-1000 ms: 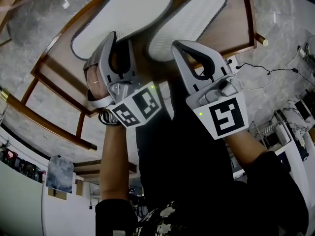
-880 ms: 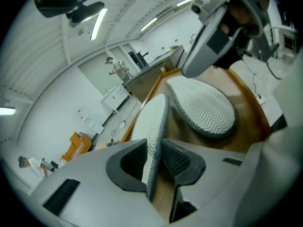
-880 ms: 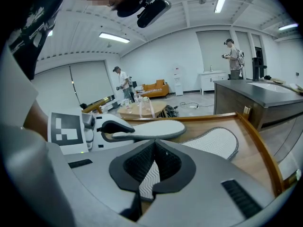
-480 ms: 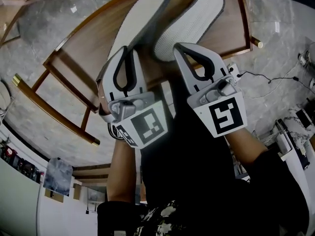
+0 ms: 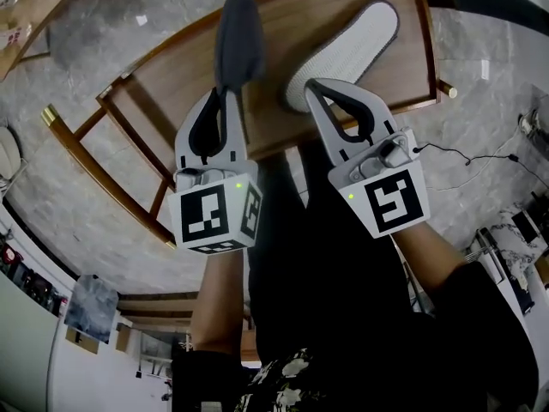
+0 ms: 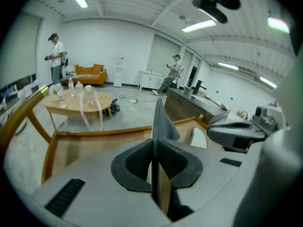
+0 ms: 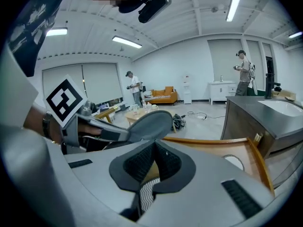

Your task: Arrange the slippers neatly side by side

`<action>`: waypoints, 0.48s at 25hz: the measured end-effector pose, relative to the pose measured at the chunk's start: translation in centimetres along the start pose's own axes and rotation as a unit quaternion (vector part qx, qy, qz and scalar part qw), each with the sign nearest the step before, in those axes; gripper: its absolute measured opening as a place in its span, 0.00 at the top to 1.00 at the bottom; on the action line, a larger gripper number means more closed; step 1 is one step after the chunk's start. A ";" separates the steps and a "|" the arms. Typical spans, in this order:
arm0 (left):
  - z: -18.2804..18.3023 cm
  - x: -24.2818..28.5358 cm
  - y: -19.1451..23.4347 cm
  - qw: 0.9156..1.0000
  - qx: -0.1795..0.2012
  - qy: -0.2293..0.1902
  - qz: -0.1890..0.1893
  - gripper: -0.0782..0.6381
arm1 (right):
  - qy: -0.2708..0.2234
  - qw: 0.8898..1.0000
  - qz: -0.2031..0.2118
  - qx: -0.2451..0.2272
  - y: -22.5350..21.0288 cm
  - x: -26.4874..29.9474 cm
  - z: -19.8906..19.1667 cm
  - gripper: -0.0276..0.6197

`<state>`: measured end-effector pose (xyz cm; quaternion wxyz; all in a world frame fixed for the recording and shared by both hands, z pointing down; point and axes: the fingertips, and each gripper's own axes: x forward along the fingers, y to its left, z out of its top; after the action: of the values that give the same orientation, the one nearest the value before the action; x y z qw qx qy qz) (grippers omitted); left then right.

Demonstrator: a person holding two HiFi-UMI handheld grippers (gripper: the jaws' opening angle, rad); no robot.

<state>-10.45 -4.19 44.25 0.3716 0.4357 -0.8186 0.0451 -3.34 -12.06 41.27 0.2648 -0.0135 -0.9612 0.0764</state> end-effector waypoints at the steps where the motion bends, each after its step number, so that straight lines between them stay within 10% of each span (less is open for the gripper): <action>1: -0.3 0.1 0.2 1.000 -0.026 0.005 -0.002 0.84 | 0.002 1.000 0.001 0.001 0.0 0.1 -0.1 0.96; 12: -4.1 0.1 2.9 0.988 -0.136 0.071 0.028 0.84 | 0.009 1.000 0.016 -0.002 1.4 1.5 0.0 0.96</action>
<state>-10.29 -0.84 47.99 0.4831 0.3536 -0.8005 -0.0252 -4.66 -10.56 41.80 0.2717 -0.0301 -0.9587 0.0791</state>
